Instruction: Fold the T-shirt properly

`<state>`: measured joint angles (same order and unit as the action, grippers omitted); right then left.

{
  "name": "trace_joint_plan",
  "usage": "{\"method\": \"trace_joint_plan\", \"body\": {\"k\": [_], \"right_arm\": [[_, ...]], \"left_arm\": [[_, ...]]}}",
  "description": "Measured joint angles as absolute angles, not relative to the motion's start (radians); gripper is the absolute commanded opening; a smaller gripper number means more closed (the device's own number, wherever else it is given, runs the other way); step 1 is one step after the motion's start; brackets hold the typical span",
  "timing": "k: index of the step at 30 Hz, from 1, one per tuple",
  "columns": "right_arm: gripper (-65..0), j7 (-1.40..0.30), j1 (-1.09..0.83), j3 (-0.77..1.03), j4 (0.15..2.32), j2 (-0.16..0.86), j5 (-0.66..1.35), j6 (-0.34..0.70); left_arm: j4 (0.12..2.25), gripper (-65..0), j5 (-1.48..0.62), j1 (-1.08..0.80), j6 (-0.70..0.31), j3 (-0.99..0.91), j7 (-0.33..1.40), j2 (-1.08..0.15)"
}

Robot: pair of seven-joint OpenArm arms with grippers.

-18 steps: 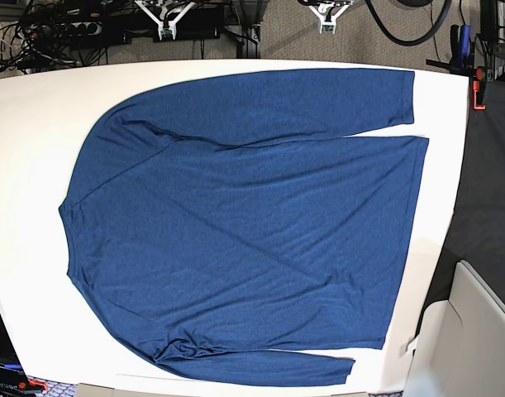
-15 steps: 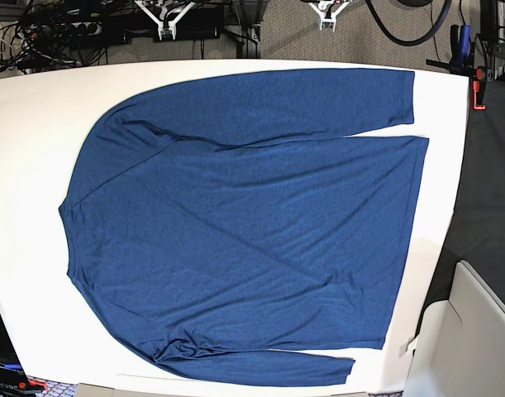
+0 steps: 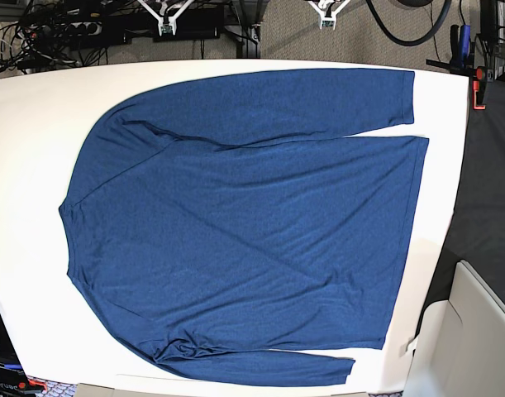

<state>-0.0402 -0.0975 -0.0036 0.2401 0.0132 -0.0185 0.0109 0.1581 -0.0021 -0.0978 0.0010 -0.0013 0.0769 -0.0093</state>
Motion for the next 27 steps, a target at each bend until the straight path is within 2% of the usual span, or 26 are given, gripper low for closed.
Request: {"method": "trace_joint_plan", "body": {"k": [6, 12, 18, 27], "right_arm": [[-64.8, -0.037, -0.126, -0.004, 0.245, 0.025, -0.018, 0.013], [-64.8, -0.052, -0.211, -0.005, 0.341, 0.072, -0.075, 0.003], [-64.8, -0.124, -0.375, -0.005, 0.582, 0.094, -0.131, 0.012], [-64.8, -0.122, -0.609, 0.001, 1.003, 0.172, -0.129, 0.012]], "left_arm": [[0.161, -65.0, -0.002, -0.126, 0.001, -0.002, 0.068, -0.035], [0.358, -65.0, -0.002, -0.254, 0.001, -0.002, 0.079, -0.082], [0.533, -65.0, -0.002, -0.414, 0.004, -0.002, 0.082, -0.13], [0.976, -65.0, -0.002, -0.679, -0.003, -0.001, 0.084, -0.181]]}}
